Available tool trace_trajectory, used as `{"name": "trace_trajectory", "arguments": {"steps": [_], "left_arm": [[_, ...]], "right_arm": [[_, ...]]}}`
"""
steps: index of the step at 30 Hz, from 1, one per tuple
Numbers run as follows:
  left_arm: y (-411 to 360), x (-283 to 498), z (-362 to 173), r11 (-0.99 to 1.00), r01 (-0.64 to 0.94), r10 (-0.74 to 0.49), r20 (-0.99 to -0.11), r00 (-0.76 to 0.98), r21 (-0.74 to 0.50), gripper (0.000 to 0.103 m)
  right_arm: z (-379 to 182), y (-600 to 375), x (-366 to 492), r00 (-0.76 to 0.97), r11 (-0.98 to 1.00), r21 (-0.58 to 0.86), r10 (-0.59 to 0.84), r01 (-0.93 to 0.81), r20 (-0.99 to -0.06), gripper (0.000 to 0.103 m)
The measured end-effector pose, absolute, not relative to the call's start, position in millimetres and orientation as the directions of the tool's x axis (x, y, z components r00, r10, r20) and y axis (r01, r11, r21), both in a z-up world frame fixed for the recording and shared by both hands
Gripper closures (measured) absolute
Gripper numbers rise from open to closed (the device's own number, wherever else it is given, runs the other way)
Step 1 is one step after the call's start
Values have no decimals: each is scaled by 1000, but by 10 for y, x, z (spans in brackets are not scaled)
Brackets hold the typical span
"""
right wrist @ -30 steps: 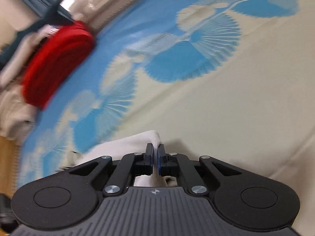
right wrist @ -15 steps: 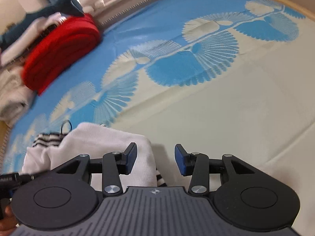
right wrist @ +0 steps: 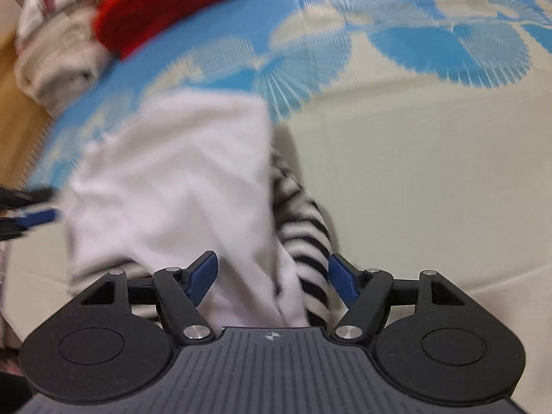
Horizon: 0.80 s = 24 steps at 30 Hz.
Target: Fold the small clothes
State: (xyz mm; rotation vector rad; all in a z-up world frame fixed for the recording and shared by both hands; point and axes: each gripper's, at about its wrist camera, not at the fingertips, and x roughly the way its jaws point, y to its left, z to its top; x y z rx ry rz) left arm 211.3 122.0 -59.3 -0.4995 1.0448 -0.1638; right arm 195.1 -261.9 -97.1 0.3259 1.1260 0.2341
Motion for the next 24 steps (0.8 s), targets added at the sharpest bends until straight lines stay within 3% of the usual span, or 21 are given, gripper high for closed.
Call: {"name": "trace_trajectory", "arguments": {"steps": [3,5,6,7,8,12,16,20,24], "left_arm": [[1214,1959,-740,838,-196,-407,-822,398,-509,19],[1152,1851,-897,833,-190,-432,-826,362,-519,19],[1102,1825,-1023,843,-180,-433,-838,331,-506,19],[1063,1820,-1152,855,-176,-428,-855,292,-488,19],[1039,1845,-1248,861,-177,-426,-866,262,-477,22],[985,1993,-1214,901,-50,-394,-859,326,-432,38],[1007,2015,-1189,903,-34,-392,-853,344,-429,38],[994,1936,-1047,925,32,-364,-859,361,-378,34],[934,1811,-992,936,98,-350,-868,354,-337,32]], "right_arm": [[-1053,-2580,1944,384,929,370,350,-25,-854,35],[-1074,-2556,1913,374,917,397,383,-43,-844,63],[-1068,-2546,1892,373,911,410,396,-47,-839,68],[-1066,-2530,1874,368,903,426,414,-53,-833,83],[-1071,-2514,1863,356,899,436,425,-53,-832,91],[-1059,-2509,1800,339,890,451,443,-61,-830,94],[-1029,-2586,1773,337,889,456,443,-44,-831,95],[-989,-2606,1738,333,890,454,440,-40,-834,87],[-959,-2586,1684,327,914,394,402,-93,-855,86]]}}
